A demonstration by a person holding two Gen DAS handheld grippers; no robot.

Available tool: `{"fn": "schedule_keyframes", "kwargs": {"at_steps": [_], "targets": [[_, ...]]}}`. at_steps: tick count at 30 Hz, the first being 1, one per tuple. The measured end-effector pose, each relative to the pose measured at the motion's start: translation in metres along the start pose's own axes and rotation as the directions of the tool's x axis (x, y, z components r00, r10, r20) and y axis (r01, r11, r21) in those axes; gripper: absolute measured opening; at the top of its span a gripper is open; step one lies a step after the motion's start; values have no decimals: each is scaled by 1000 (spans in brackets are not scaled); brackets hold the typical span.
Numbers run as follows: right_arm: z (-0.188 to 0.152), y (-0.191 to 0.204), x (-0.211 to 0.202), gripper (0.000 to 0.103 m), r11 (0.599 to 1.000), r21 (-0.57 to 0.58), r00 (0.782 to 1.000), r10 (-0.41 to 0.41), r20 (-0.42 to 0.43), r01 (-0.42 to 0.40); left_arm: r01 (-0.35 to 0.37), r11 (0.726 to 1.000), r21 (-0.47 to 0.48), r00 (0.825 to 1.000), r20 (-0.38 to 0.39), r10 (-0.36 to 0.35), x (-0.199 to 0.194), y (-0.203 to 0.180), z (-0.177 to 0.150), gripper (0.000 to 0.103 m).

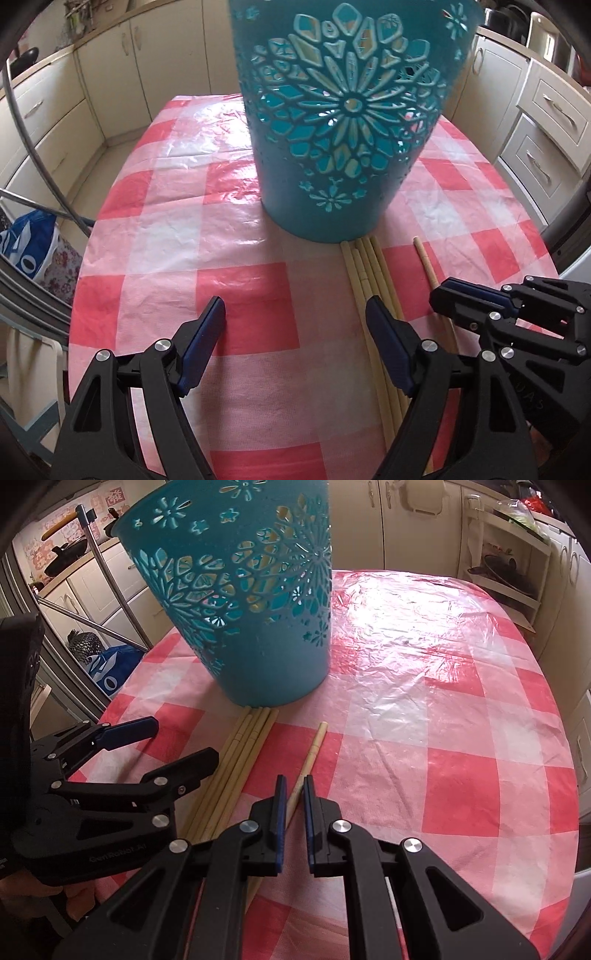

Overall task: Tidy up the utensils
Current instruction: 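Bring both tools back down to the stick bundle, then close the left tool on one wooden stick beside the basket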

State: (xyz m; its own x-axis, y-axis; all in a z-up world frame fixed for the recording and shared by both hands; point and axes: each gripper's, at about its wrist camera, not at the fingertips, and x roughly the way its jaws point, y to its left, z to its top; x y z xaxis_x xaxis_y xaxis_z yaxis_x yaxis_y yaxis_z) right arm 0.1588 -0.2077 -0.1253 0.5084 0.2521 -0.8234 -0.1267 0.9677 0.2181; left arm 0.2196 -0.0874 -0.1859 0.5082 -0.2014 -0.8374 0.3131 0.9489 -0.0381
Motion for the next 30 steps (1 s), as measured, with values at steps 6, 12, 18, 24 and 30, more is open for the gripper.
{"fn": "schedule_keyframes", "kwargs": {"at_steps": [6,12,18,24,30], "targets": [[2,-1,1,13,1000,5,1000,-6,1,6,-38,999,35,999,-3,38,5,-10,2,74],[3,-4,0,31,999,19,999,-26,23,26,-34,998,50,999,8,34,5,-13,3,62],[5,0,4,26,998,-15,998,-55,31,55,1,996,92,1000,20,-2,3,-21,6,23],[3,14,4,9,995,-100,1000,-25,-5,24,94,990,100,995,-19,-93,4,-23,9,5],[6,6,5,9,996,-82,1000,-21,-24,19,115,993,14,992,-57,-114,8,0,13,5]]}}
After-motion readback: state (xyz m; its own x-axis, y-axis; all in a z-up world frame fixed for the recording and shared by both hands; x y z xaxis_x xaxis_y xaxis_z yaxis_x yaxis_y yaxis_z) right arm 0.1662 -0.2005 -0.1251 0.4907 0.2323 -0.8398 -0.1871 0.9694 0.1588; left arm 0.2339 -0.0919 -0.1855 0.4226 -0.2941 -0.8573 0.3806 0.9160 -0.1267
